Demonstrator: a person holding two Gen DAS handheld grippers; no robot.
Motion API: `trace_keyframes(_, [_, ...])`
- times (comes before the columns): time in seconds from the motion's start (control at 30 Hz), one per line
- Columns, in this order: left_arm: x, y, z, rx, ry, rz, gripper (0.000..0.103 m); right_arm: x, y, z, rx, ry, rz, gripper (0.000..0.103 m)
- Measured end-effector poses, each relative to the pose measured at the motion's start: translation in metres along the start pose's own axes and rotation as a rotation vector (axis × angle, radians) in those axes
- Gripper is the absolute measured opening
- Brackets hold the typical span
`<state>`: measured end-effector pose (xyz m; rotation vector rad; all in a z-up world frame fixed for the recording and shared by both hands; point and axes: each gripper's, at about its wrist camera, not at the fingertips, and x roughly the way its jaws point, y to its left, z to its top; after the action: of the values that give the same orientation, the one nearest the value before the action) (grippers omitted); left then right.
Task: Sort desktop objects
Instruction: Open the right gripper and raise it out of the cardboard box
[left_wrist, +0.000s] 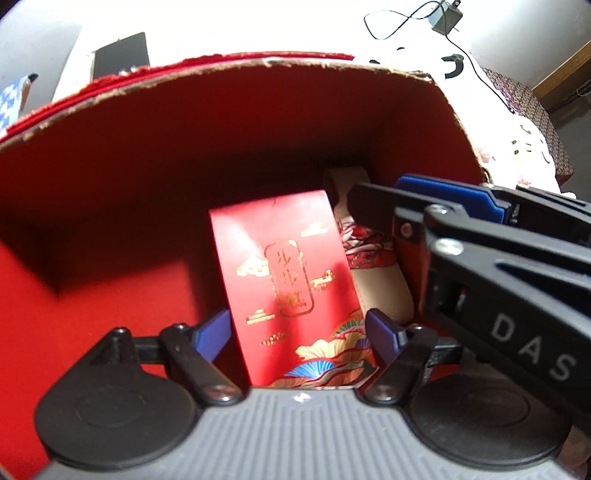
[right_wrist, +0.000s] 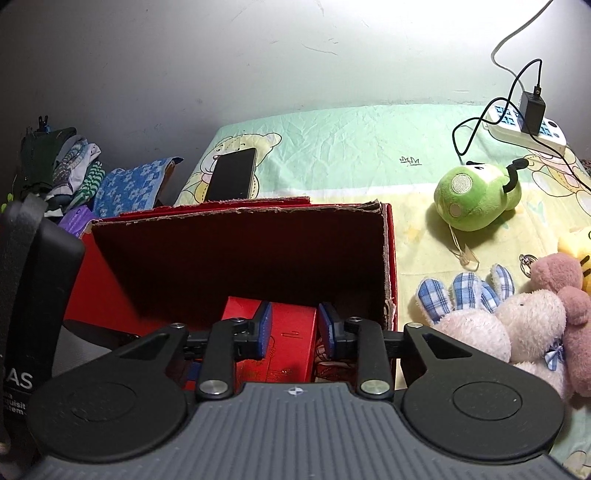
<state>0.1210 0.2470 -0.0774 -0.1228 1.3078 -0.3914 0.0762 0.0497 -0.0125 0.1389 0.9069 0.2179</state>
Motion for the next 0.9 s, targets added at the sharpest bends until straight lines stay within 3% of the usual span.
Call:
trace_keyframes(0.33, [-0.002,-0.005,-0.006,-0.015,-0.039,0.014,0.078,0.0,0.001,-0.001,-0.011,-0.003,-0.008,0.029])
trace_keyframes(0.5, [-0.009,-0.012,-0.009,0.015,-0.081,0.053,0.078,-0.002,-0.001,-0.002,0.003,-0.003,-0.013,0.03])
trace_keyframes(0.9, [-0.015,-0.03,-0.013,0.058,-0.124,0.059,0.076,-0.016,-0.005,-0.008,0.049,-0.021,-0.006,0.031])
